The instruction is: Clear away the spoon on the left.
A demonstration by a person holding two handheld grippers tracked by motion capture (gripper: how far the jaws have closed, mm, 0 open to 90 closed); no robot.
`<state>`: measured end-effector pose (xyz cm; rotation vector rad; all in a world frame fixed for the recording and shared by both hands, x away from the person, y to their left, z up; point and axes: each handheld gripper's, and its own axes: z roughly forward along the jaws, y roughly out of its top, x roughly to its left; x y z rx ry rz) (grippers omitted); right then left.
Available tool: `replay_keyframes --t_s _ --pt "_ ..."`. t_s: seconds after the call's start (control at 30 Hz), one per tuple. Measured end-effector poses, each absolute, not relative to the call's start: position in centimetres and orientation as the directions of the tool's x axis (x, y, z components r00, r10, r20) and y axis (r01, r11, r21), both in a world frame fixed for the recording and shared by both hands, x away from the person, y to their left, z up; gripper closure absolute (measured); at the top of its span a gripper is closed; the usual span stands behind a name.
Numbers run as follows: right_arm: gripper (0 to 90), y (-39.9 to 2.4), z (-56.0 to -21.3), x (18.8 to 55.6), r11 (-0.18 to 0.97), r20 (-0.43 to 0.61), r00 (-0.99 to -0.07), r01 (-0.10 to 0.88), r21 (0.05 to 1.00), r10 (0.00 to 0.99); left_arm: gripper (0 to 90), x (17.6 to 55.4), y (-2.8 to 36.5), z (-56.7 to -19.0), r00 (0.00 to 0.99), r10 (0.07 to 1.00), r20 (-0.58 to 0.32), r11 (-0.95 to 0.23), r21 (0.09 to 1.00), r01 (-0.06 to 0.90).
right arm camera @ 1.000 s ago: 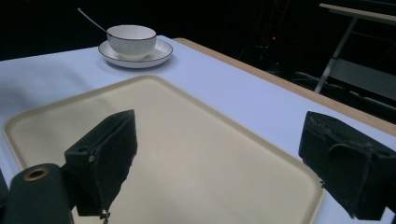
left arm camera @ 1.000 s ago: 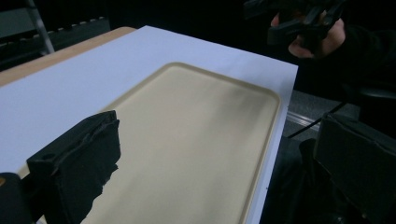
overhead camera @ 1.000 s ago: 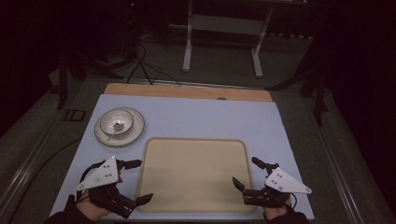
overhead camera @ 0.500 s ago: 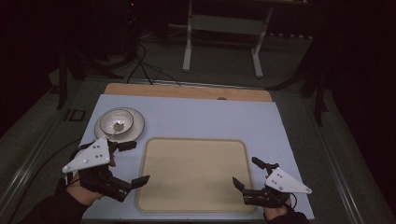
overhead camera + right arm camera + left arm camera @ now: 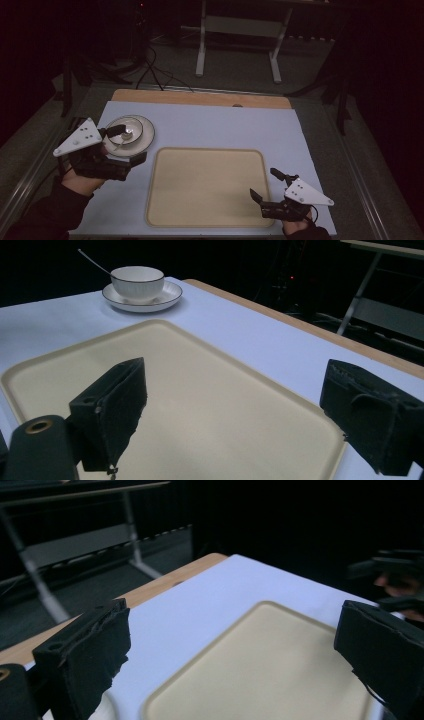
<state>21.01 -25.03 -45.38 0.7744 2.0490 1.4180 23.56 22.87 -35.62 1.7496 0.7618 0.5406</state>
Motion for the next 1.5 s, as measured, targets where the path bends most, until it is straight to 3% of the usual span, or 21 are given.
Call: replay_keyframes --t_s 0.2,0.53,0.83,1.23,1.5 --pt "11.8 -24.9 -45.4 21.0 0.296 -0.106 -0.702 0.155 0.942 0.705 2.3 25.5 25.4 -37.7 0.557 0.827 -0.076 -0.144 0.929 0.341" --pt "11.8 -24.8 -45.4 21.0 0.304 -0.112 -0.703 0.154 0.94 0.703 6.9 27.1 27.6 -41.3 0.404 0.902 -0.15 -0.061 0.883 0.465" --pt "11.8 -24.8 -45.5 21.0 0.31 -0.112 -0.704 0.16 0.937 0.701 21.7 28.3 27.9 -44.4 0.268 0.939 -0.217 0.032 0.829 0.558" --pt "11.8 -24.7 -45.6 21.1 0.323 -0.122 -0.704 0.159 0.933 0.7 43.4 28.9 28.3 -46.1 0.121 0.959 -0.258 0.137 0.789 0.599" --pt "11.8 -24.6 -45.6 21.0 0.326 -0.122 -0.705 0.163 0.931 0.699 46.8 29.2 28.4 -46.4 0.094 0.959 -0.269 0.157 0.774 0.614"
